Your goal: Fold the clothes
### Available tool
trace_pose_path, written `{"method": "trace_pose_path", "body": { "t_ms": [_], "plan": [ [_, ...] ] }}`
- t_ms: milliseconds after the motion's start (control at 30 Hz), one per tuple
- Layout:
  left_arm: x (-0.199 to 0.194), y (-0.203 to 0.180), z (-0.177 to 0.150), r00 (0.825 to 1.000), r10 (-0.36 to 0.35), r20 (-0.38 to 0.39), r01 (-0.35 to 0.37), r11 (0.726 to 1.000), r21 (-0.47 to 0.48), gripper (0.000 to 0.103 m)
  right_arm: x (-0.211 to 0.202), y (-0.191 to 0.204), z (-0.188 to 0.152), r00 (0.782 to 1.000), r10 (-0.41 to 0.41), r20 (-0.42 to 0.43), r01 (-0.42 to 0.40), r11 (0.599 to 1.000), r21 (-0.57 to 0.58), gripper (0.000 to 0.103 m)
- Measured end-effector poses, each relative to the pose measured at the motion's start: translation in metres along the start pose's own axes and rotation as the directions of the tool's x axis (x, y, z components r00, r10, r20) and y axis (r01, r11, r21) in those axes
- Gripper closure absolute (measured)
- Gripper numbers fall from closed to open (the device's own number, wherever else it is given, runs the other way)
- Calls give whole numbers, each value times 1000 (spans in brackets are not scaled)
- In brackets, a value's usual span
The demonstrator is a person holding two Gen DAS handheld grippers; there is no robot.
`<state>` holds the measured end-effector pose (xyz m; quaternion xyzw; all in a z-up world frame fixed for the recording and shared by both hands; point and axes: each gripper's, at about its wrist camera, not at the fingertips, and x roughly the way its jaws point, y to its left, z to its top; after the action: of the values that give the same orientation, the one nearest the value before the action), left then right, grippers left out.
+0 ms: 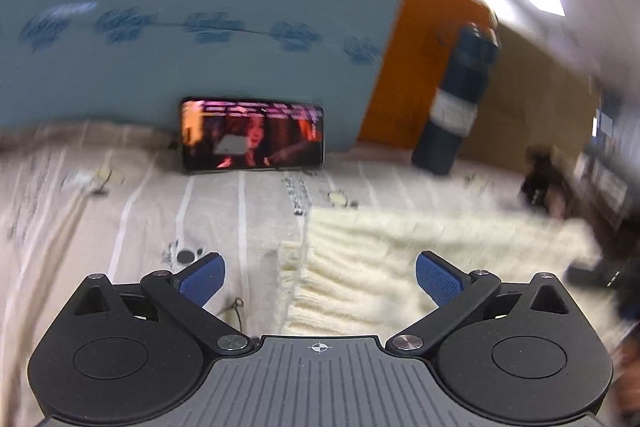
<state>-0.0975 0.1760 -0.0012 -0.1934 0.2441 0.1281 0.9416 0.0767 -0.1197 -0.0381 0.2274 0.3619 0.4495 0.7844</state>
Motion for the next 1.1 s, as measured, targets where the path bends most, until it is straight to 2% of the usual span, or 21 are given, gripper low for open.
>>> {"method": "trace_pose_path", "body": {
  "t_ms": [33,100,200,333,400,467,567,667,767,800,833,867,900,933,967,1033,1100],
  "plan": [
    [-8,5,2,1000,-19,3,19,997,-70,0,-1,-1,1,1000,11,1,-11,1000,12,11],
    [-20,16,-1,999,-52,-12,48,976,-214,0,-4,-3,2,999,39,-5,-39,999,37,9],
    [-31,28,-12,991,-125,-38,100,913,-397,0,-7,-4,5,996,87,-34,-84,994,70,6],
    [-24,29,-27,971,-232,-66,165,839,-519,0,-9,-3,7,988,131,-87,-121,987,106,4],
    [-12,27,-32,961,-264,-89,171,812,-558,0,-7,-5,6,978,179,-111,-163,976,145,4],
    [1,24,-36,953,-283,-109,166,788,-592,0,-3,-5,4,973,188,-134,-167,974,153,3],
    [9,11,-35,961,-264,-82,181,825,-536,0,1,2,1,974,172,-145,-156,981,119,1],
    [13,8,-40,964,-264,-5,223,823,-522,0,3,7,-3,975,180,-133,-168,981,98,0],
    [11,5,-47,960,-269,78,273,838,-471,0,4,12,-5,976,168,-137,-162,985,55,0],
    [9,4,-50,958,-268,104,285,846,-451,1,4,14,-6,977,165,-138,-161,986,42,1],
    [8,2,-52,964,-241,115,267,861,-432,3,5,15,-7,976,167,-140,-164,986,33,8],
    [7,-1,-53,969,-213,125,246,876,-414,15,5,16,-8,976,168,-142,-166,986,23,12],
    [8,-1,-54,974,-191,119,223,886,-406,39,5,17,-8,975,167,-143,-166,986,17,23],
    [10,0,-54,979,-168,112,199,896,-398,50,5,16,-9,977,161,-143,-161,987,14,34],
    [11,1,-54,984,-145,105,175,904,-389,55,6,16,-9,978,153,-142,-153,988,10,39],
    [12,7,-53,979,-167,115,201,885,-420,59,7,14,-9,980,143,-138,-144,990,3,51],
    [8,6,-52,974,-179,137,221,884,-412,62,5,14,-9,978,167,-125,-169,986,-5,56]
  ]
}}
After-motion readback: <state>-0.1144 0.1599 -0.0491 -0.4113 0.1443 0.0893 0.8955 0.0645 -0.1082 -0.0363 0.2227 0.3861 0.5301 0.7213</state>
